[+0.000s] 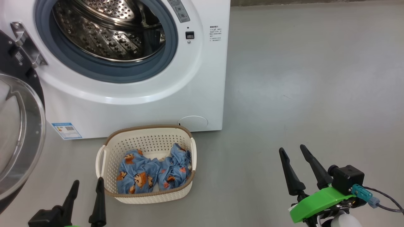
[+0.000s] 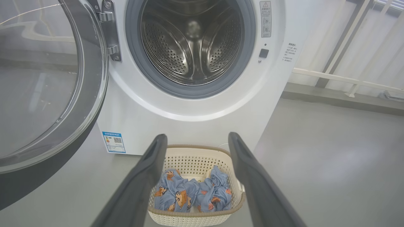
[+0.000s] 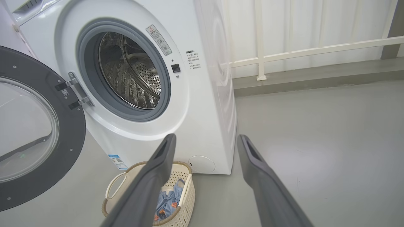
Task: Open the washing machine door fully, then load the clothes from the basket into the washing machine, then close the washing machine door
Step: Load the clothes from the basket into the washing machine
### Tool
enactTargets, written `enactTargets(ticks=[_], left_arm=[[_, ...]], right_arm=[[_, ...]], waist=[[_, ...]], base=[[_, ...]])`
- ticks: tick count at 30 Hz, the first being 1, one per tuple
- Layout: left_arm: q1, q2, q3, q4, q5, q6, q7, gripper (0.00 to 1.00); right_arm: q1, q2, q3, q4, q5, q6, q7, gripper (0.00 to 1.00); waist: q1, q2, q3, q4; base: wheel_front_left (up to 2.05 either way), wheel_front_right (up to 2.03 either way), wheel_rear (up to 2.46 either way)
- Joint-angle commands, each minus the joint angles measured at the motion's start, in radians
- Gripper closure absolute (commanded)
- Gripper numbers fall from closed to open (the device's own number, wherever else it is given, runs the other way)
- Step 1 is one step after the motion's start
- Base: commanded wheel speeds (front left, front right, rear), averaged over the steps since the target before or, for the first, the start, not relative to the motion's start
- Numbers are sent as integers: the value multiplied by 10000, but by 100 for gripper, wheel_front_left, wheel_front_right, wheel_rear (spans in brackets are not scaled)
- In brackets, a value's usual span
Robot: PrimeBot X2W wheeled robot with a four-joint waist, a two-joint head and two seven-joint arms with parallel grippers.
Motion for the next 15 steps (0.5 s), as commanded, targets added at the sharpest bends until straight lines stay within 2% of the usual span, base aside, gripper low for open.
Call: enactTargets(ticks=[1,5,11,15], left_arm=[[-333,196,383,-224,-41,-64,-64,0],[-361,222,372,-208,26,-55,-64,0],[-442,252,391,-256,275,75,-64,0],[-448,137,494,-416,503,147,-64,0]], right_arm=[[-212,51,222,-221,49,16,-136,0],[-219,51,232,-212,50,16,-140,0],[-223,51,240,-187,34,16,-131,0],[-229,51,248,-188,13,16,-110,0]], waist=[[0,0,14,3],[0,0,36,19],[0,0,50,68],[0,0,61,112]], base=[[97,-153,56],[132,-187,55],[188,-224,36],[168,-168,0]])
